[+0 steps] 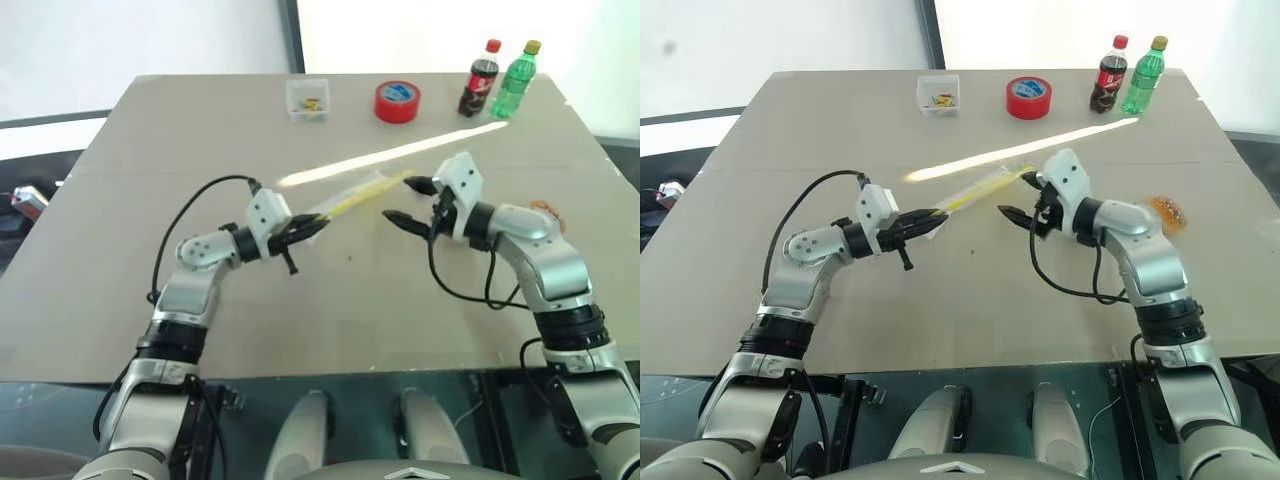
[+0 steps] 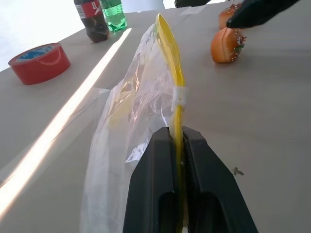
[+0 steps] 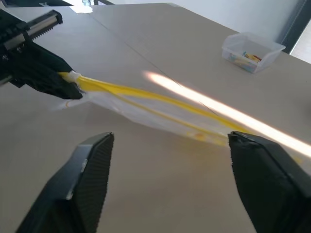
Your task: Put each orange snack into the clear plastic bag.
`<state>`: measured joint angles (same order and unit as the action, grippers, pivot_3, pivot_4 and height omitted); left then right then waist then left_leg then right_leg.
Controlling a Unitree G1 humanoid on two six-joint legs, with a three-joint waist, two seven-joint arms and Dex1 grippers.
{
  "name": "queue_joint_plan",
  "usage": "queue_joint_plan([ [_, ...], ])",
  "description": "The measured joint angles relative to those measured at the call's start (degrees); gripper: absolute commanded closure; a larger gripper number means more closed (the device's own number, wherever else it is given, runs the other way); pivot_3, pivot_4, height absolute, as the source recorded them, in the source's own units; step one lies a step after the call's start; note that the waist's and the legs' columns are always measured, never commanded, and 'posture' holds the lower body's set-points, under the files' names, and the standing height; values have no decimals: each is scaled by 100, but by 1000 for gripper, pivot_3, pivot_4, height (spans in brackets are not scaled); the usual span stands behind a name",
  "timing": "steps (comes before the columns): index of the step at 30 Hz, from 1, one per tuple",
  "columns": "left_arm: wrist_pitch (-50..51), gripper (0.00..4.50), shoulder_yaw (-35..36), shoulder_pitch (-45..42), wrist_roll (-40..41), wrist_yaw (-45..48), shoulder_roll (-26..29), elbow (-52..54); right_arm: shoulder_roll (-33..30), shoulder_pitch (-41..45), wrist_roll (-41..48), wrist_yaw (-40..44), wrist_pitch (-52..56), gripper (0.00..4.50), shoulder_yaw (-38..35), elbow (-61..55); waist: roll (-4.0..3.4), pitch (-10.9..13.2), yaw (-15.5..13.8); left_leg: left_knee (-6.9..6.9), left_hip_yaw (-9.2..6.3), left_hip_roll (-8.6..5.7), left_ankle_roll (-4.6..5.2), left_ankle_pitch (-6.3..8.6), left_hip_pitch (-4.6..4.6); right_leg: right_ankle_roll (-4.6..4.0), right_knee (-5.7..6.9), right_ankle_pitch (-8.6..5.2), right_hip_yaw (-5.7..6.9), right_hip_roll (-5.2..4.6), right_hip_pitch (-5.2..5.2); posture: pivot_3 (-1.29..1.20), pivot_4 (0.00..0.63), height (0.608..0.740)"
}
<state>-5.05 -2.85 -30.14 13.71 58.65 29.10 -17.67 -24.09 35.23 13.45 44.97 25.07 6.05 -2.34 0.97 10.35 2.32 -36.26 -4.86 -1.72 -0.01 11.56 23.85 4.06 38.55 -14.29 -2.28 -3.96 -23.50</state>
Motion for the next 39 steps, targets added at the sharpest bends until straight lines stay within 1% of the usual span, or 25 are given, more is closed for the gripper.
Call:
queue_joint_plan([
  [2,-153,4500,4,-118,1,116,-35,-175,101,19,39,-75,166,3272,0,-16,0,0,-5,-1,0,-1,0,0,0,0,0,0,2,0,1,0,150,740],
  [3,-199,4500,5,-149,1,156,-42,-210,139,19,71,-100,243,3671,0,-16,0,0,-5,-1,-1,0,0,0,0,0,0,0,2,0,1,0,150,740],
  [4,-211,4500,5,-161,1,167,-45,-227,151,19,81,-111,266,3968,0,-16,0,0,-5,-1,-1,0,0,0,0,0,0,0,2,0,1,0,150,740],
  [5,-271,4500,5,-192,1,209,-52,-287,174,21,109,-129,352,4423,0,-16,0,0,-4,-1,-3,0,0,0,0,0,0,0,2,0,1,0,150,740],
  [10,-458,4500,5,-229,0,378,-84,-463,220,153,109,-247,619,4471,13,61,0,0,7,-1,-4,0,0,0,0,0,2,0,1,1,0,0,150,740],
  [14,-575,4500,5,-232,-3,413,-121,-538,381,297,153,-348,758,4471,8,116,0,0,5,-1,-5,1,0,0,0,0,3,0,2,1,0,0,150,740],
  [18,-643,4500,6,-232,-4,413,-123,-541,381,339,167,-346,829,4471,17,144,0,0,3,-2,-7,-1,0,0,0,0,2,0,1,0,0,0,150,740],
  [30,-792,4500,-4,-222,-5,540,-197,-540,428,409,-73,-550,1072,4471,212,575,0,0,5,-2,-5,-1,0,0,0,0,3,0,2,1,0,0,150,740],
  [39,-995,4500,-180,-224,-117,761,-194,-559,552,549,-255,-639,1081,4471,346,711,0,0,8,-2,-5,-1,0,0,0,0,3,0,2,1,0,0,150,740],
])
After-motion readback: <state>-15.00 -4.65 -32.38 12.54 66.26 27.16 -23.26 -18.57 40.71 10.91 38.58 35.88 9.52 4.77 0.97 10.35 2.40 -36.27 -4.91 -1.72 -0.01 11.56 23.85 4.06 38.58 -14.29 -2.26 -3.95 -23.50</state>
